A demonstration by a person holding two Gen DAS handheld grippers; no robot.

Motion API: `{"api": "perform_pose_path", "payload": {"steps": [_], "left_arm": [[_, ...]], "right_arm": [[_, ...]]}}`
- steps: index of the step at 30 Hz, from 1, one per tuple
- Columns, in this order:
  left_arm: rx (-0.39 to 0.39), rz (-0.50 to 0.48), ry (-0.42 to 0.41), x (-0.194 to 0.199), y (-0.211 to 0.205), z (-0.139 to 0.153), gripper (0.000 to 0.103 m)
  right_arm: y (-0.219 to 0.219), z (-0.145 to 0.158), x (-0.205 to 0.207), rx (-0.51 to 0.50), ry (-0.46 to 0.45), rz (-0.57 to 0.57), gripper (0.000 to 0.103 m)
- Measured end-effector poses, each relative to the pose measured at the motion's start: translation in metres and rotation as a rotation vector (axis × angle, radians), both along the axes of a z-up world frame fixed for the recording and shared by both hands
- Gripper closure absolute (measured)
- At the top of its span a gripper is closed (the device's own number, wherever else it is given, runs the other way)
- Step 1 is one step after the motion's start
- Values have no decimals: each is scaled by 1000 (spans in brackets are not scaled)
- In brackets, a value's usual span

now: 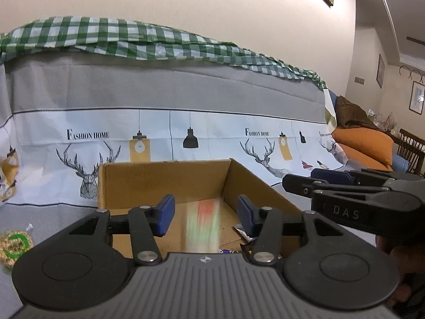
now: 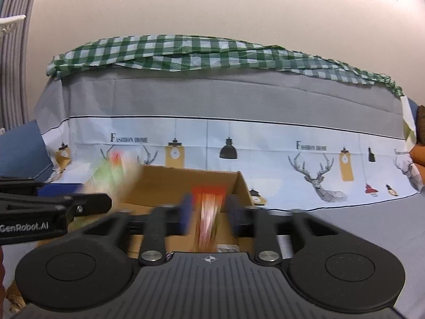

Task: Organize snacks
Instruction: 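Open the right tool to drop the candy while the left tool drops the sachima bag, then move both tools from the box back to the remaining snacks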

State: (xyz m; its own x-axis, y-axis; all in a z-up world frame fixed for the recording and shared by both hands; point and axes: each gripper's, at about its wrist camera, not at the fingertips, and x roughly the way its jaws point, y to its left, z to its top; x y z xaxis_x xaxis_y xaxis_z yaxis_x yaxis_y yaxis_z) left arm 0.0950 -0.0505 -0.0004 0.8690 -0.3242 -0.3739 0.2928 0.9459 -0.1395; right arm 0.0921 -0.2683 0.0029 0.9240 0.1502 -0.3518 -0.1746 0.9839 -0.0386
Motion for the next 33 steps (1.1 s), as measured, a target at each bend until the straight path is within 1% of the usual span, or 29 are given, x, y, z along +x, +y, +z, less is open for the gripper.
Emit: {"api": "perform_pose_path", "payload": {"steps": [5,8,10,13,18,20,21,22,24,26,28,30,31,33], "left_arm": [[14,20,-11,-1,3,0,45],[10,29,-12,-2,8,0,45],[9,34,-11,-5,12,0,43],[-8,41,-10,-9,21,1,40],[1,62,-10,-21,43,2,41],[-8,52,16,-23,57,3,44],[-19,48,39,-24,65,4,52],[-35,46,62,-24,73,4,63],[-53,43,110,-21,91,4,72],[-24,55,132,-15,109,8,73],[2,83,137,-7,126,11,73],[-8,129,159,5,149,12,73],[-27,158,168,10,162,11,73],[-65,228,178,13,186,0,73]], "right_arm": [[2,0,1,-1,0,-4,52],[4,-1,1,2,8,-10,47],[6,-2,2,6,15,-14,44],[10,-3,2,17,27,-25,43],[23,-3,0,42,33,-38,43],[30,-2,-3,51,34,-38,43],[34,-2,-4,56,33,-36,43],[38,-2,-5,62,33,-34,43],[45,-1,-8,83,36,-22,44],[53,-1,-10,108,43,1,50],[63,-1,-14,135,54,32,69],[75,0,-17,162,60,67,78],[82,1,-19,174,59,87,79],[96,1,-21,184,61,123,79]]}}
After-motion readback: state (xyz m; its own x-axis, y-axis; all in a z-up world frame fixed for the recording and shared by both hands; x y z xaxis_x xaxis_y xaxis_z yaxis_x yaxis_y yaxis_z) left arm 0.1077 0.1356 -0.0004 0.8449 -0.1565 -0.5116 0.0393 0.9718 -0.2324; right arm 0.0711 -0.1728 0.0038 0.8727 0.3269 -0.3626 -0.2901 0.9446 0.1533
